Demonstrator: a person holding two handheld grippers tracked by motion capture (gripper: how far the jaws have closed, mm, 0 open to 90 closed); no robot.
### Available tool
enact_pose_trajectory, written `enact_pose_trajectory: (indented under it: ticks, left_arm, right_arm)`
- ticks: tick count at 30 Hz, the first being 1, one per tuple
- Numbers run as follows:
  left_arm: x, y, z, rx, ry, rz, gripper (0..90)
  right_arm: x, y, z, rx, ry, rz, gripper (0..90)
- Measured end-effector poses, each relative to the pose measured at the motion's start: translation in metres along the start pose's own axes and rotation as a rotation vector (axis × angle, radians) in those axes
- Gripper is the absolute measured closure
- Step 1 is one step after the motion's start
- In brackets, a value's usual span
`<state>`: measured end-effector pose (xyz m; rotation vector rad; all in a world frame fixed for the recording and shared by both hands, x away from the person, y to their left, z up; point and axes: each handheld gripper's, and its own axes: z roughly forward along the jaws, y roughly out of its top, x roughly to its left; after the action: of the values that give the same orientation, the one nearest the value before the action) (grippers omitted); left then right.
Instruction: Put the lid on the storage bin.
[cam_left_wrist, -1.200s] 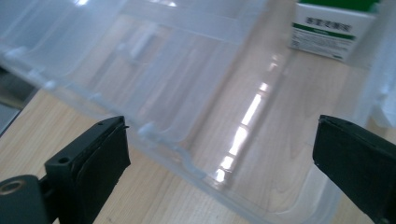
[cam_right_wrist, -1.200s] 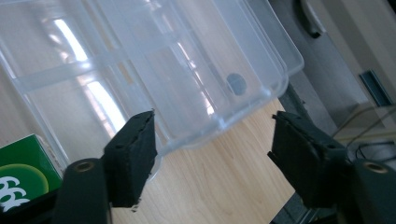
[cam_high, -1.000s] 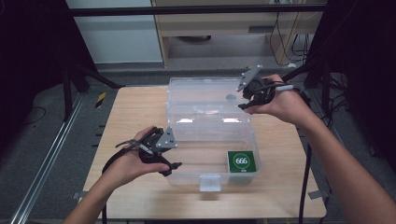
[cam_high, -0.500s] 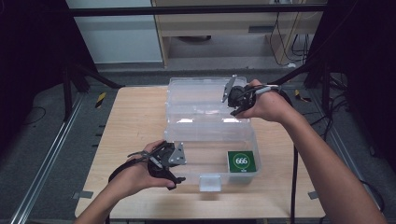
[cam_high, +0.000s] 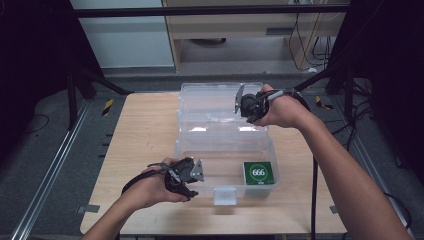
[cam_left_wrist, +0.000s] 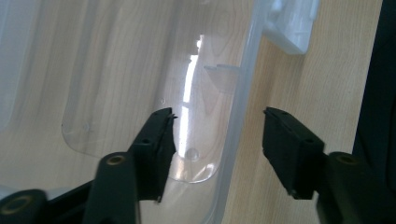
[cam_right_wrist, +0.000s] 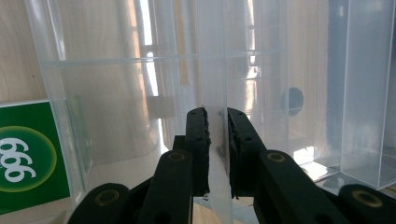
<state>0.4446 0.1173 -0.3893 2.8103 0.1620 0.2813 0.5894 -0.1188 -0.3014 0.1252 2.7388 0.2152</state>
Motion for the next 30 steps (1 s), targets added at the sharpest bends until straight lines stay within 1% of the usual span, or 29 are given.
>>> enact_pose_trajectory:
  ticks: [1, 2, 3, 5, 6, 7, 8, 10, 13, 14, 16, 21, 22, 24, 26, 30]
  left_arm:
    - [0.0, 0.0, 0.0, 0.007, -0.002, 0.011, 48.7]
    - [0.0, 0.0, 0.0, 0.008, -0.009, 0.004, 51.2]
    - [0.001, 0.0, 0.0, 0.009, -0.01, 0.011, 53.7]
    - [0.002, -0.001, 0.0, 0.011, -0.018, -0.004, 58.1]
    - [0.002, -0.001, 0.0, 0.011, -0.018, -0.004, 59.5]
    - [0.003, 0.0, 0.001, 0.028, -0.029, -0.011, 59.5]
    - [0.004, 0.001, 0.002, 0.041, -0.033, -0.009, 61.4]
    - [0.004, 0.003, 0.003, 0.053, -0.032, -0.004, 64.0]
    - [0.002, 0.004, 0.007, 0.082, -0.029, 0.025, 66.8]
    - [0.002, 0.005, 0.009, 0.084, -0.022, 0.032, 68.5]
    - [0.002, 0.006, 0.01, 0.083, -0.026, 0.035, 70.8]
    - [0.003, 0.005, 0.012, 0.067, -0.067, 0.008, 80.2]
    - [0.004, 0.004, 0.012, 0.061, -0.068, 0.005, 81.5]
    - [0.005, 0.003, 0.012, 0.051, -0.07, -0.013, 81.6]
    - [0.006, 0.002, 0.012, 0.043, -0.071, -0.019, 81.6]
    - [0.009, 0.003, 0.014, 0.027, -0.058, -0.037, 81.4]
  right_arm:
    - [0.0, 0.0, 0.0, 0.001, 0.002, -0.004, 80.7]
    - [0.0, 0.0, 0.0, 0.003, 0.004, -0.005, 80.8]
    - [-0.001, 0.0, 0.0, -0.003, 0.006, -0.003, 80.8]
    - [-0.001, -0.001, 0.0, 0.002, 0.007, 0.0, 80.8]
    - [-0.001, -0.001, 0.0, 0.002, 0.007, 0.0, 80.8]
    - [-0.001, -0.001, 0.0, 0.003, 0.007, 0.001, 80.8]
    - [-0.001, -0.001, 0.0, 0.001, 0.006, 0.0, 80.8]
    - [-0.001, 0.0, 0.0, 0.007, 0.003, -0.001, 80.8]
    - [0.001, 0.001, 0.001, 0.008, -0.009, -0.005, 80.6]
    - [0.001, 0.001, 0.0, 0.012, -0.012, -0.006, 80.6]
    - [0.002, 0.001, 0.0, 0.014, -0.017, -0.014, 80.7]
    - [0.002, 0.001, 0.0, 0.018, -0.016, -0.016, 81.1]
    - [0.001, 0.001, 0.0, 0.02, -0.016, -0.018, 81.2]
    - [0.001, 0.001, 0.0, 0.023, -0.015, -0.017, 81.2]
    - [-0.001, 0.0, 0.001, 0.022, -0.013, -0.014, 81.3]
    - [-0.004, 0.001, 0.002, 0.03, -0.022, -0.011, 81.5]
